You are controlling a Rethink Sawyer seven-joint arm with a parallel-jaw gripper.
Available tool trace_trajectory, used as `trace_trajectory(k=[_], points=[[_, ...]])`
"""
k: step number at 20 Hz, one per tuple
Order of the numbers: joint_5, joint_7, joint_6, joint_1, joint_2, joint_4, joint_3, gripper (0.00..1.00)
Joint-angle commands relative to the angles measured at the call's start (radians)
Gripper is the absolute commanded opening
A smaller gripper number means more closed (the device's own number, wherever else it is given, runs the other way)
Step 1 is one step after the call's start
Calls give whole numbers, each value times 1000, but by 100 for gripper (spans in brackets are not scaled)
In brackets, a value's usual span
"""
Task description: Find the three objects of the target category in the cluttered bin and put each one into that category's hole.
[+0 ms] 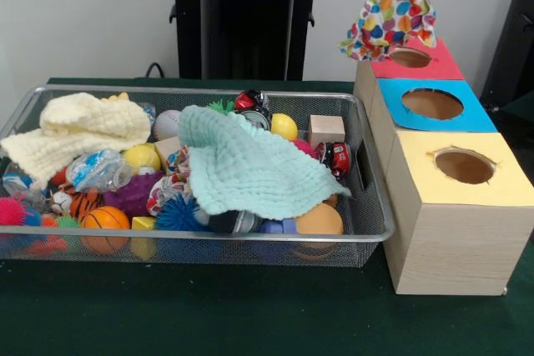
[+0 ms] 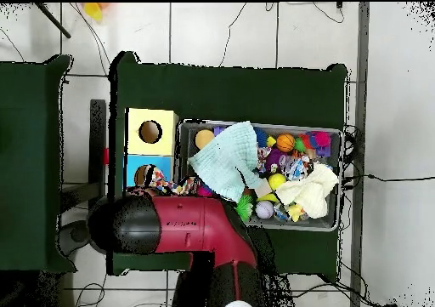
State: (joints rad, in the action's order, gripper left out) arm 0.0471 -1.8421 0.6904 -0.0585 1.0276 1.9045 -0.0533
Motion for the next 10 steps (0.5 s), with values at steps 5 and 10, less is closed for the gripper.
trace_trajectory(k=[5,10], points=[[39,-297,-28,58,-108,-69,46,0],[45,-312,-20,84,-165,-146,51,0]])
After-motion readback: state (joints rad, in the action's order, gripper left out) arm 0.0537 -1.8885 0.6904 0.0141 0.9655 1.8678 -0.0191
